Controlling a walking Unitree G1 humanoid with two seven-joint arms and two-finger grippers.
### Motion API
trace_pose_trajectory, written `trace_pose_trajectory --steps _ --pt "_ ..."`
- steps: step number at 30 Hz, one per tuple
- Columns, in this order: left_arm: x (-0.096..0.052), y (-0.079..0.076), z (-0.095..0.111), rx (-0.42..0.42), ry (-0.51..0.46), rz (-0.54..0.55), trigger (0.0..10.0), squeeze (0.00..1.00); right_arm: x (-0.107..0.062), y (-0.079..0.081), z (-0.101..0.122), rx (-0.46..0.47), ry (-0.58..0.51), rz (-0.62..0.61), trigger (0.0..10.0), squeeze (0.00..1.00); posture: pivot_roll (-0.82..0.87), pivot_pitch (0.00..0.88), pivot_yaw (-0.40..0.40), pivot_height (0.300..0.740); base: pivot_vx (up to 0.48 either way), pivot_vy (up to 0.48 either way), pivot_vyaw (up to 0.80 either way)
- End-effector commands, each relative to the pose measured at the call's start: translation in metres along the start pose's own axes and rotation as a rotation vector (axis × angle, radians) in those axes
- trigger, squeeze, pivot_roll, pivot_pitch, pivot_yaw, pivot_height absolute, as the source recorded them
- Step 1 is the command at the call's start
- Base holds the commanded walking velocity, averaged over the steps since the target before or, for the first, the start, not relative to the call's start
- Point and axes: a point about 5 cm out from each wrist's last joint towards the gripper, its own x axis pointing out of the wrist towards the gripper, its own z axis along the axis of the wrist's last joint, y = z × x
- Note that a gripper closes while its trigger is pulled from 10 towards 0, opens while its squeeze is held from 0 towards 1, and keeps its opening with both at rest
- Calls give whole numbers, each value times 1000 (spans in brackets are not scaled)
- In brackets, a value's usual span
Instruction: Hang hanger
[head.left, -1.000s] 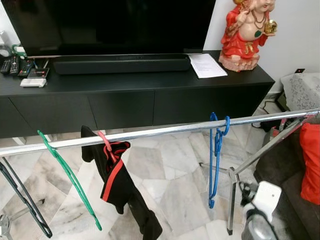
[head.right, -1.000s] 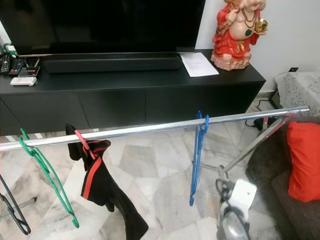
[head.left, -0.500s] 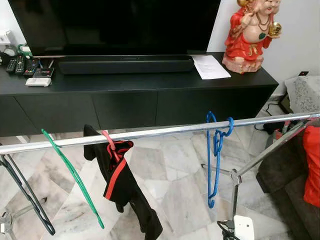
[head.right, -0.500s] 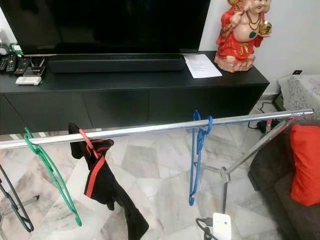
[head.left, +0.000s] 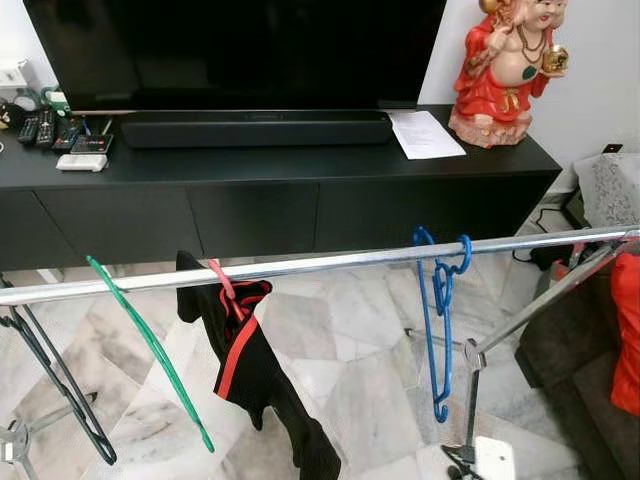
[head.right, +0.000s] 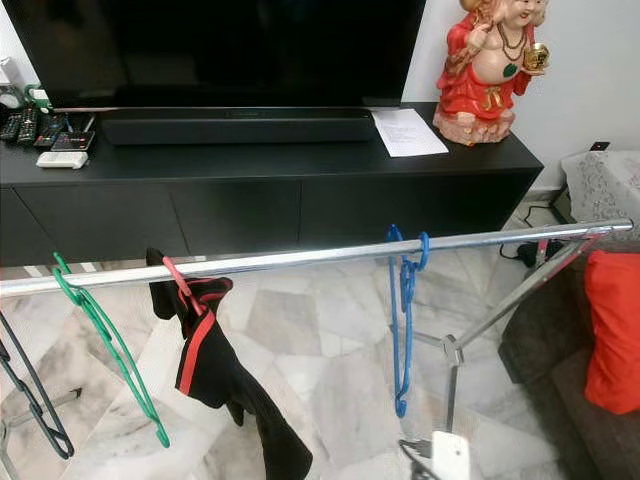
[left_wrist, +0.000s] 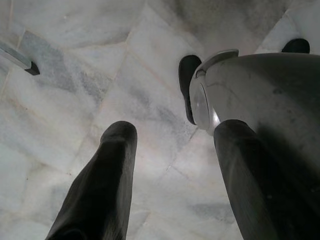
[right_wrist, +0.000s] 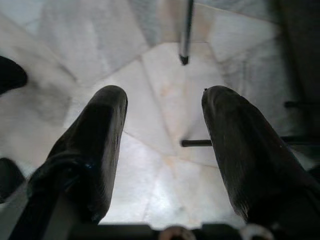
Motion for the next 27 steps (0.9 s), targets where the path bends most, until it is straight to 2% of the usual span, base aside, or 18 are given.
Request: trace_pose_trajectory --steps 1,9,27 --pt "-2 -6 -13 -15 41 -17 10000 0 -3 0 -16 -4 58 3 10000 0 13 185 -81 740 -251 0 0" --pt "-2 -6 -13 -14 43 -19 10000 0 -4 7 -20 6 63 32 10000 0 8 191 -75 740 -259 0 0" --pt "-2 -5 -13 -13 40 -20 10000 0 -4 8 -18 9 59 28 10000 0 4 179 -70 740 -271 0 0"
